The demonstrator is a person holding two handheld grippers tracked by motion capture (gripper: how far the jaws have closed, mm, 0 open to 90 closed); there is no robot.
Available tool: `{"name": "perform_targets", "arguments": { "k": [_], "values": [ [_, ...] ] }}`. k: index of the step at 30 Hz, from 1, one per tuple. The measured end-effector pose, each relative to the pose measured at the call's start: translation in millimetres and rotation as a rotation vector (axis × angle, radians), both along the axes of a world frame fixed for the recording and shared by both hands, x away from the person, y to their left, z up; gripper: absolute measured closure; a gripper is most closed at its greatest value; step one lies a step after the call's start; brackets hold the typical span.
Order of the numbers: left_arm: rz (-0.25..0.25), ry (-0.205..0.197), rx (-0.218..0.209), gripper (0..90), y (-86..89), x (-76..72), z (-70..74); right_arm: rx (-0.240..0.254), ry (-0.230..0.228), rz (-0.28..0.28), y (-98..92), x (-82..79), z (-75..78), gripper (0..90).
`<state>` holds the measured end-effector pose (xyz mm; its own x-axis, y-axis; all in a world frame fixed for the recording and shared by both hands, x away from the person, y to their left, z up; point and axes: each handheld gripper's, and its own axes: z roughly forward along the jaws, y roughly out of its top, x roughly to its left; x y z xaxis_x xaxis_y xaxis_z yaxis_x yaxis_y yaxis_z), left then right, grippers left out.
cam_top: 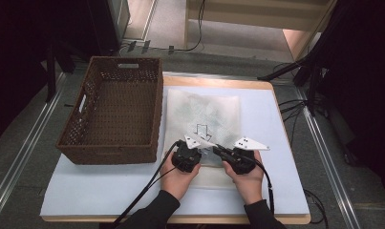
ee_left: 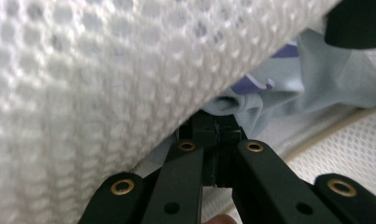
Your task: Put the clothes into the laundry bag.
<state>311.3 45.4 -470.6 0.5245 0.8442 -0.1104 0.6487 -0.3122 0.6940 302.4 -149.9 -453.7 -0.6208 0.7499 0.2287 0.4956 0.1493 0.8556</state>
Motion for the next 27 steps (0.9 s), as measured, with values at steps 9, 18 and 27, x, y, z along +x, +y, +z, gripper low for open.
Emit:
{"name": "perform_targets", "arguments": {
  "k": [9,18,27],
  "values": [
    [0.032,-0.064,0.054,90.0,-1.4,2.8,-0.7,-0.007,0.001,0.003,0.6,-0.1,-0.9,86.6],
    [-0.062,-0.057,-0.044,81.9,8.6,-15.5,10.6,-0.008,0.003,-0.002,-0.4,0.7,-0.9,86.6],
    [-0.122,-0.074,-0.08,78.0,0.1,-28.2,12.4,-0.008,0.004,-0.003,0.0,0.5,-0.9,86.6]
  ]
}}
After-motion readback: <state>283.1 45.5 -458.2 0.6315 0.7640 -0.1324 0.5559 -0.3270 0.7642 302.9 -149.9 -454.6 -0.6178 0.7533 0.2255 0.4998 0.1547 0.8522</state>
